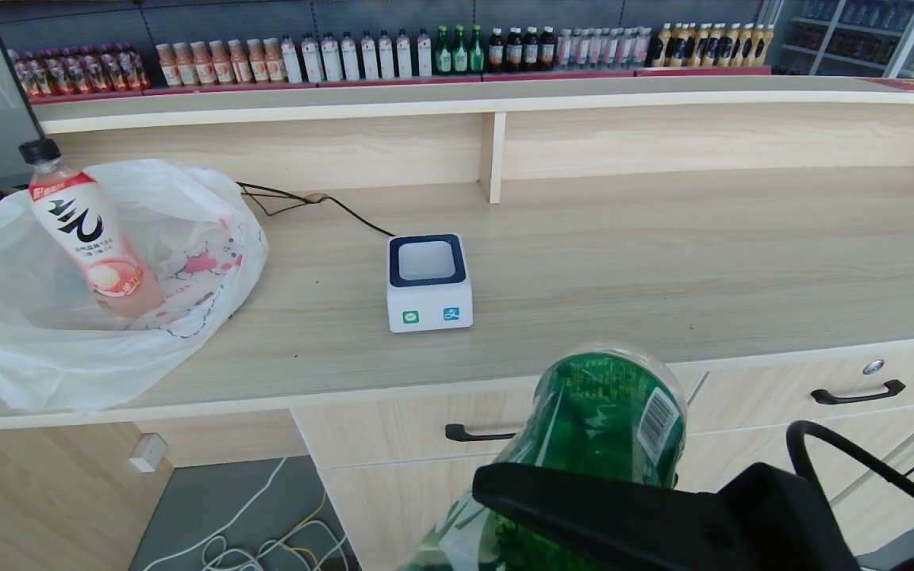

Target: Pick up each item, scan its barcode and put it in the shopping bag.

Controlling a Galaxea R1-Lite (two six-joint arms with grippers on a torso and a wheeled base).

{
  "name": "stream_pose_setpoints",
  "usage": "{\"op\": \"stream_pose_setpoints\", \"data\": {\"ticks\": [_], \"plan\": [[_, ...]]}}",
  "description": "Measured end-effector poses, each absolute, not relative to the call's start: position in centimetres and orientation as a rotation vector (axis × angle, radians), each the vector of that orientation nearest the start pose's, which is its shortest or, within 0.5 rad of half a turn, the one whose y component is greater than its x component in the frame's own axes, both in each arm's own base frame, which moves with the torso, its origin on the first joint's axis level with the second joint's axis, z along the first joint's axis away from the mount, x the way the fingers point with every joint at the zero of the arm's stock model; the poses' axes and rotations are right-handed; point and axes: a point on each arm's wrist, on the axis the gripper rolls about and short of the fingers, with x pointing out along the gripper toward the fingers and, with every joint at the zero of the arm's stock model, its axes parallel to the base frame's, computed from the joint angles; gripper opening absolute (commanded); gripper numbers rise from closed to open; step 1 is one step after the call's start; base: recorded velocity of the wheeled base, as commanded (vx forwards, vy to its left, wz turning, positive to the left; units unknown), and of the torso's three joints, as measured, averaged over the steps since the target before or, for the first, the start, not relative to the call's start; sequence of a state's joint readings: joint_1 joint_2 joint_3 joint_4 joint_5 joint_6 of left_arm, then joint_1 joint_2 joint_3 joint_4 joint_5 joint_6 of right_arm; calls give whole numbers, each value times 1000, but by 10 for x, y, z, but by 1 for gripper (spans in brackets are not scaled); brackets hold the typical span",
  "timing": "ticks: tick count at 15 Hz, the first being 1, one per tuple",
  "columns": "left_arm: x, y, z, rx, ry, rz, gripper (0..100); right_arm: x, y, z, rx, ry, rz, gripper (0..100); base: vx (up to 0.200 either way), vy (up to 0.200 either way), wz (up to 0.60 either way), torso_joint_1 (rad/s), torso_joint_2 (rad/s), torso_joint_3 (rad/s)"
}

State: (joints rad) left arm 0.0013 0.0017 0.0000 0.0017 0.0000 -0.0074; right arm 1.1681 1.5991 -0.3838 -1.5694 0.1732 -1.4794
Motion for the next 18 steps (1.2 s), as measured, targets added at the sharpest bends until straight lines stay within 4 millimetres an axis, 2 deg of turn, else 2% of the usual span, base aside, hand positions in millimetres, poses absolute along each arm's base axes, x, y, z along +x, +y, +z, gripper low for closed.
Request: {"op": "stream_pose_setpoints", "data": {"ticks": [5, 9, 13, 16, 18], "plan": [[-23, 0, 75, -7, 3, 1, 100, 97, 237, 183, -853, -1020, 976, 0, 0, 0, 0, 0, 0, 0], [-23, 0, 75, -7, 3, 1, 100, 93, 243, 172, -692, -874, 1110, 0, 0, 0, 0, 0, 0, 0], [-23, 0, 75, -7, 3, 1, 100, 97, 251, 174, -648, -822, 1066, 0, 0, 0, 0, 0, 0, 0], [-23, 0, 75, -8, 4, 1, 100, 102, 253, 174, -548, -696, 1016, 0, 0, 0, 0, 0, 0, 0], [-23, 0, 75, -7, 3, 1, 100, 108, 254, 177, -521, -692, 1000, 0, 0, 0, 0, 0, 0, 0]]}}
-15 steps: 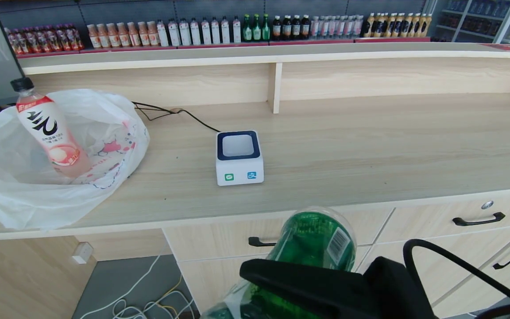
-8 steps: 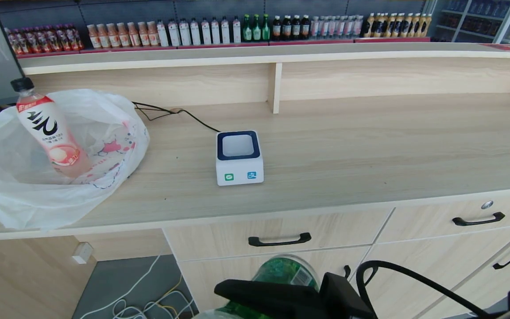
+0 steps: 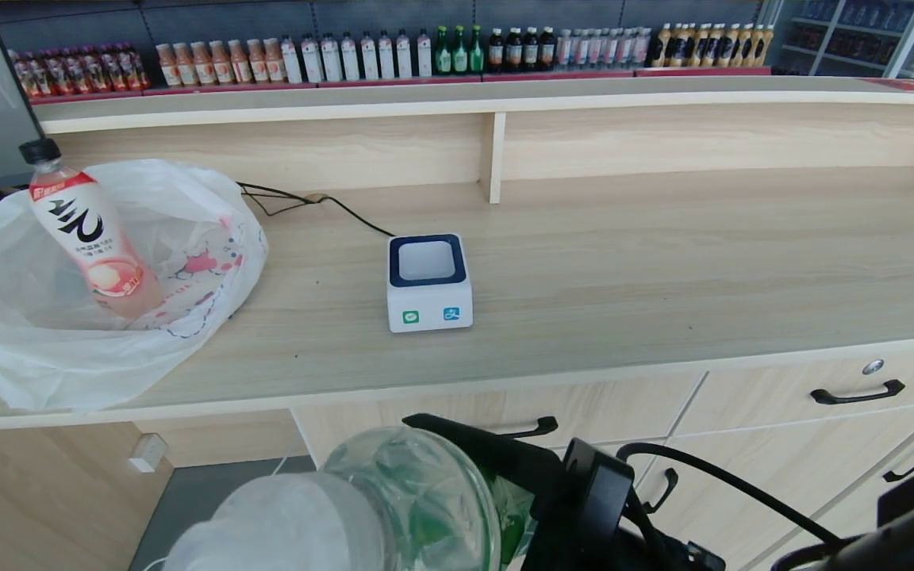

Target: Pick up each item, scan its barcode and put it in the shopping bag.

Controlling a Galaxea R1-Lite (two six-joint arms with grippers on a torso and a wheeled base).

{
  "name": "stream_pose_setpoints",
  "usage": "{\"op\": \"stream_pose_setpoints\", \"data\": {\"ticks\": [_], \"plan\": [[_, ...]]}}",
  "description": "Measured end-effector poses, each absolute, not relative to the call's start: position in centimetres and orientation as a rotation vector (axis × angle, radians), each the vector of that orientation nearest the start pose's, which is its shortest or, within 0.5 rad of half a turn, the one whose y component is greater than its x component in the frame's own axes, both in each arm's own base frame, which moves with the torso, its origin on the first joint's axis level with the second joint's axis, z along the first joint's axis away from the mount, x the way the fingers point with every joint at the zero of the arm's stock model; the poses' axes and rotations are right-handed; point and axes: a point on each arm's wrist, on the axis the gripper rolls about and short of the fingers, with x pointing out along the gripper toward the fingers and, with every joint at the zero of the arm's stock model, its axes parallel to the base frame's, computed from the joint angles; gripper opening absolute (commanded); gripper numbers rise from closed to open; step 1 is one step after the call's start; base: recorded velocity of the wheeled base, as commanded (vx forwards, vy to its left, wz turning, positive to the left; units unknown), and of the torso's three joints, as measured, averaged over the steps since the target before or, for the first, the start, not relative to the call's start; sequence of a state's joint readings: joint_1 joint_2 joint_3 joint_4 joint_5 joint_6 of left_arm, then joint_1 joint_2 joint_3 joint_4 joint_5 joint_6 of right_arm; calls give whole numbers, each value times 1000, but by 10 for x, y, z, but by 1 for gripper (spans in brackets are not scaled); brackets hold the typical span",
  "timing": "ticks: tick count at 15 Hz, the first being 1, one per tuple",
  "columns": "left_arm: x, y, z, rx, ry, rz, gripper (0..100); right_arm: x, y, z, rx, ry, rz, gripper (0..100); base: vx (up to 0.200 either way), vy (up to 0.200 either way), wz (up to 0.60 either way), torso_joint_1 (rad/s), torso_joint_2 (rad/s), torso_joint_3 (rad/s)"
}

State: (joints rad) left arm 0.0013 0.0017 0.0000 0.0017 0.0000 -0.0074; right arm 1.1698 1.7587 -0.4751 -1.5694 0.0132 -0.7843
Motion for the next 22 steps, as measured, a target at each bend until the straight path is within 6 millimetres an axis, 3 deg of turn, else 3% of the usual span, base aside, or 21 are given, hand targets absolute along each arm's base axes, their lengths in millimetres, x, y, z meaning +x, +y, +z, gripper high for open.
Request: {"op": "stream_pose_setpoints", "data": {"ticks": [6, 13, 17, 22], "plan": [[-23, 0, 75, -7, 3, 1, 100, 118, 264, 188, -313, -592, 960, 0, 0, 0, 0, 0, 0, 0], [-23, 0, 75, -7, 3, 1, 100, 129, 276, 210, 46, -465, 844, 0, 0, 0, 0, 0, 0, 0], [-23, 0, 75, -7, 3, 1, 100, 157, 267, 225, 122, -482, 692, 0, 0, 0, 0, 0, 0, 0], [-23, 0, 75, -7, 3, 1, 100, 203, 232, 235, 176, -495, 521, 0, 0, 0, 0, 0, 0, 0]]}}
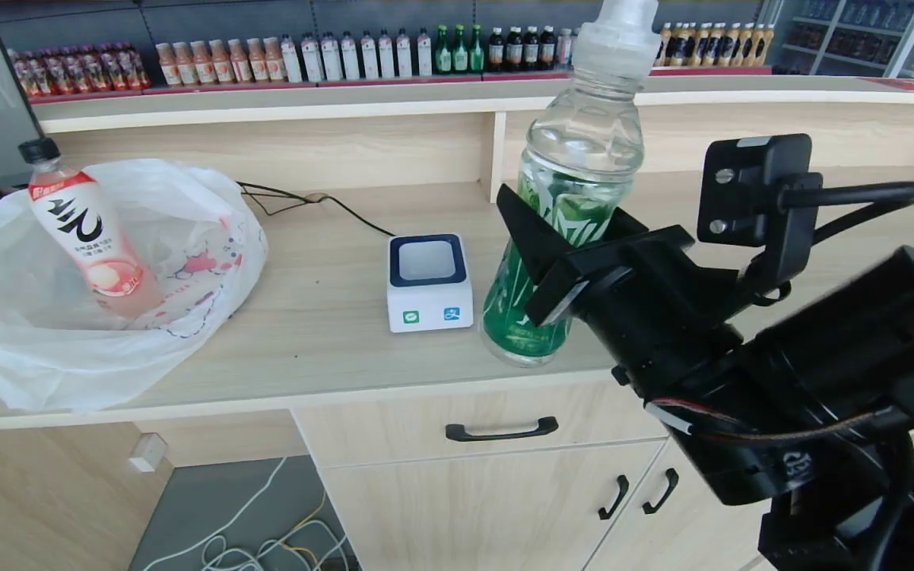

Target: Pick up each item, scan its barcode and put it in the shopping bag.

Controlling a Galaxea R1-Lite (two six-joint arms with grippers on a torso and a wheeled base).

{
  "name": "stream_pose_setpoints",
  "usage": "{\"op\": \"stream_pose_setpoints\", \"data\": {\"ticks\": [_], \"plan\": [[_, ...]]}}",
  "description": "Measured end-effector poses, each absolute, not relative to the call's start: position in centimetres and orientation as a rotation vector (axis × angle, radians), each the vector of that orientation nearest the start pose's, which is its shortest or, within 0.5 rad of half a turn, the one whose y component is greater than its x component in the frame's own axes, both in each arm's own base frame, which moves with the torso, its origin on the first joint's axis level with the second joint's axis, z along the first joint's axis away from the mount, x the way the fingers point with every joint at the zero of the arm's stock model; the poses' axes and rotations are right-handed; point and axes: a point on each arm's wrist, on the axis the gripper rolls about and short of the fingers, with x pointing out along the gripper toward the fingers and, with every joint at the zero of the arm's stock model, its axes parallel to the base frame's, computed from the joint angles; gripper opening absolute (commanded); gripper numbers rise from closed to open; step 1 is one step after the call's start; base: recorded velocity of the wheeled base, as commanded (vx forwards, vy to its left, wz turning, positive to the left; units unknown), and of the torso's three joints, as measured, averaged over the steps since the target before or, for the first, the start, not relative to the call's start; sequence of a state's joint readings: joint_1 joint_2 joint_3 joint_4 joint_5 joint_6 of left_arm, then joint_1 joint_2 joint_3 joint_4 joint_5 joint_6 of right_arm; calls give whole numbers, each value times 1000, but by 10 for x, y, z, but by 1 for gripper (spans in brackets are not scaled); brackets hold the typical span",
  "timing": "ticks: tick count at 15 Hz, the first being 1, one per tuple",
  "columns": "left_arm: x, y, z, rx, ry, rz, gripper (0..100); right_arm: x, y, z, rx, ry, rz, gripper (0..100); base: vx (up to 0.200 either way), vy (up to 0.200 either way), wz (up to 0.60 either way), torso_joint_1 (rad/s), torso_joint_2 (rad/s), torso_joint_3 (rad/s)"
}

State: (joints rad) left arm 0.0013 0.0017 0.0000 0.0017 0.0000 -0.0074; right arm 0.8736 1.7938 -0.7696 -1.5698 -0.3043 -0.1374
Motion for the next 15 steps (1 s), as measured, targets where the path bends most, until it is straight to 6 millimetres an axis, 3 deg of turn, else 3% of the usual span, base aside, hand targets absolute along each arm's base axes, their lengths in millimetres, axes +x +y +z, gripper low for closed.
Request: {"op": "stream_pose_setpoints", "data": {"ticks": [3, 10, 15], "plan": [[-23, 0, 75, -5, 3, 1, 100, 225, 210, 240, 232, -500, 439, 0, 0, 0, 0, 0, 0, 0], [-23, 0, 75, -5, 3, 0, 100, 236, 194, 248, 239, -526, 333, 0, 0, 0, 0, 0, 0, 0], [-23, 0, 75, -7, 3, 1, 100, 236, 192, 248, 250, -530, 329, 0, 0, 200, 0, 4, 3, 2]]}}
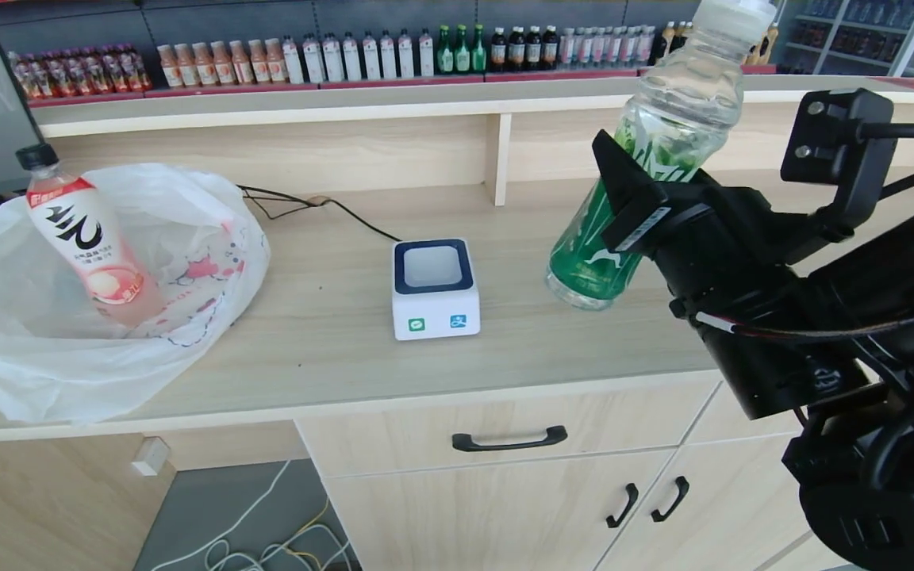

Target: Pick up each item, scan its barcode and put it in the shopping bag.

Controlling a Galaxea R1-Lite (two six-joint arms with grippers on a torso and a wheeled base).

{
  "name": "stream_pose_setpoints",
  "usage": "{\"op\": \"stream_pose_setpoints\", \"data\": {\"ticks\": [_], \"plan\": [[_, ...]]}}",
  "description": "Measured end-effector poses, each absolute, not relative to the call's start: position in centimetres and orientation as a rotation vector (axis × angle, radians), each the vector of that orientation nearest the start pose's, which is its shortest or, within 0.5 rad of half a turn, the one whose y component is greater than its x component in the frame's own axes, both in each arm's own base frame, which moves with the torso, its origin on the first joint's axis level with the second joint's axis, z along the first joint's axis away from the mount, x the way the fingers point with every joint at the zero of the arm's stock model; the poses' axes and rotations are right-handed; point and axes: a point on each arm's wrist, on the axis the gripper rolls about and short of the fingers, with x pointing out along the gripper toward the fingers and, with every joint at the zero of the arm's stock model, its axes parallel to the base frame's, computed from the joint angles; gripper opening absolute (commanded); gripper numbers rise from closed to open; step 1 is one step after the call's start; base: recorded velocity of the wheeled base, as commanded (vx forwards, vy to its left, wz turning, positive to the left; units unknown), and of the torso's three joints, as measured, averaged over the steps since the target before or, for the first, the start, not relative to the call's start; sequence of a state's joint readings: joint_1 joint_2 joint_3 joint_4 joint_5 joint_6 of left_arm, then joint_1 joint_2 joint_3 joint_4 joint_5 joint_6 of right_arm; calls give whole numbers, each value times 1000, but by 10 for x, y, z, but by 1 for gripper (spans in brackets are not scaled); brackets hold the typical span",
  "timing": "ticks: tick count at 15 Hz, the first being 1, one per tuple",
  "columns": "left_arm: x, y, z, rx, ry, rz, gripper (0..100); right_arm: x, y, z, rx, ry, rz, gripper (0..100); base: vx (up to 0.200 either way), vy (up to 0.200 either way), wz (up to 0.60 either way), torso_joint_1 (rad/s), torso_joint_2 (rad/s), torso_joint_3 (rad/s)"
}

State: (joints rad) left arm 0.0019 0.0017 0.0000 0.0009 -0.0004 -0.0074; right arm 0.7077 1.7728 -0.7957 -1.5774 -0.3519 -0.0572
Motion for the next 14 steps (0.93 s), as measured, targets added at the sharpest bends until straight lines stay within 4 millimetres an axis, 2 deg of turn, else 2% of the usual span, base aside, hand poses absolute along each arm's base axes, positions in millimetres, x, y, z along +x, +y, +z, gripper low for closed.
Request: {"op": "stream_pose_setpoints", "data": {"ticks": [6, 14], "plan": [[-23, 0, 75, -7, 3, 1, 100, 236, 193, 247, 245, -518, 334, 0, 0, 200, 0, 3, 5, 0], [-23, 0, 75, -8, 3, 1, 100, 229, 187, 258, 266, -552, 331, 0, 0, 200, 0, 2, 4, 2]]}}
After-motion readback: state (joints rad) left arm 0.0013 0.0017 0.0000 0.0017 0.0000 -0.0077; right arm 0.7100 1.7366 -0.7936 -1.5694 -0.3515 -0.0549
